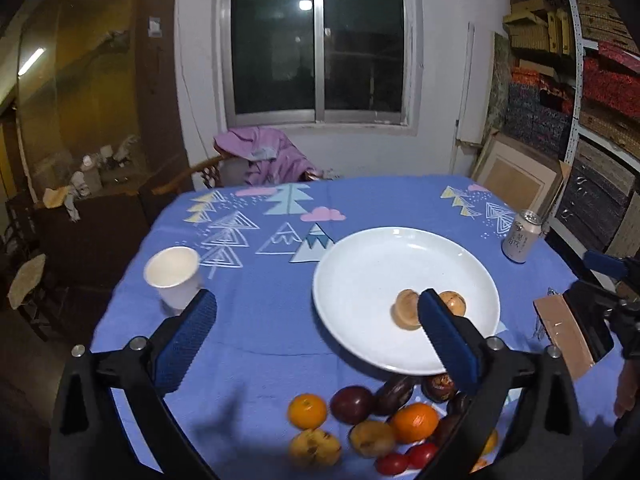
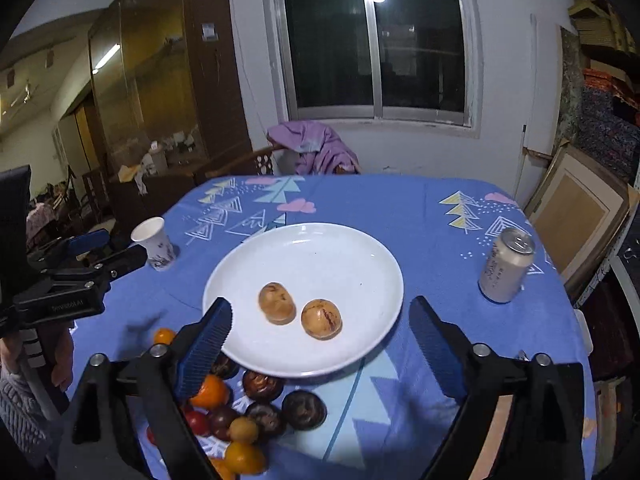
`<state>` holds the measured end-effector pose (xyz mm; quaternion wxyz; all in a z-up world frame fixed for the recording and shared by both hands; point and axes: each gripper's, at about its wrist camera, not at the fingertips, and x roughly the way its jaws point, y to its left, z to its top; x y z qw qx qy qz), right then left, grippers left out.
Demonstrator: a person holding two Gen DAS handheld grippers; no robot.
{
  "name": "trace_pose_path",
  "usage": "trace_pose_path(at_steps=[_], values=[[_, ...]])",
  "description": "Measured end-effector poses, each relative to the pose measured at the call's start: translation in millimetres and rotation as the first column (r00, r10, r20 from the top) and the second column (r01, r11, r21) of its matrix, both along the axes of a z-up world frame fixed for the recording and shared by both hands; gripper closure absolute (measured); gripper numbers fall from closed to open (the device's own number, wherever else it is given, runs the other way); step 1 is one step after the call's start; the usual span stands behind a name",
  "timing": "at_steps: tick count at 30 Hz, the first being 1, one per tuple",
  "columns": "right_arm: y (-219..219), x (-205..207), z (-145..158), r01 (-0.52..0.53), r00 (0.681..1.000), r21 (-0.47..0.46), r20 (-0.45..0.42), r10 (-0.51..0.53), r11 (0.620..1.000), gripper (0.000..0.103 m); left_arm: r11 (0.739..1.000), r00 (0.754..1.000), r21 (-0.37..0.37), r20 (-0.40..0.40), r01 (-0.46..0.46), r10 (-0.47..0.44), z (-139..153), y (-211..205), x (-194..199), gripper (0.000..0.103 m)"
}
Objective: Organize fruits
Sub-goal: 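Grasp a mandarin with the right tool while the left tool grasps a large pale yellow fruit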
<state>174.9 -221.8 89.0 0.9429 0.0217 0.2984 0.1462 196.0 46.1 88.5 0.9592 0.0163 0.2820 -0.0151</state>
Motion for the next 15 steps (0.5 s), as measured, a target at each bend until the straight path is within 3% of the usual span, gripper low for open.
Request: trace_pose_path(at_steps=[4, 8, 10, 12, 15], values=[[-27, -84, -20, 0.035, 0.999, 0.080, 0.035, -0.038, 0.996, 0.003, 0.997, 1.000, 0.075, 0.024, -0.018, 0.017, -18, 14, -65, 0.004], [-43, -132, -69, 0.083, 0.997, 0.168, -0.014, -0.082, 0.982, 0.003, 0.988, 0.999, 0.151, -0.013, -0.039, 0.041, -73, 19, -102, 0.004], [-42, -143, -93, 0.091, 0.995, 0.199, -0.053, -0.082, 0.976, 0.003, 0.990, 0.996, 0.131, -0.074, -0.042, 0.051, -97, 24, -100, 0.004], [-37, -145, -109, 0.102, 0.992, 0.164, -0.087, -0.089, 0.981, 0.003, 0.994, 0.990, 0.104, -0.132, -0.041, 0.054, -116, 28, -90, 0.004], [-32, -144, -119, 0.115, 0.988, 0.107, -0.111, -0.103, 0.988, 0.003, 0.993, 0.988, 0.104, -0.141, -0.046, 0.061, -119, 29, -79, 0.004]])
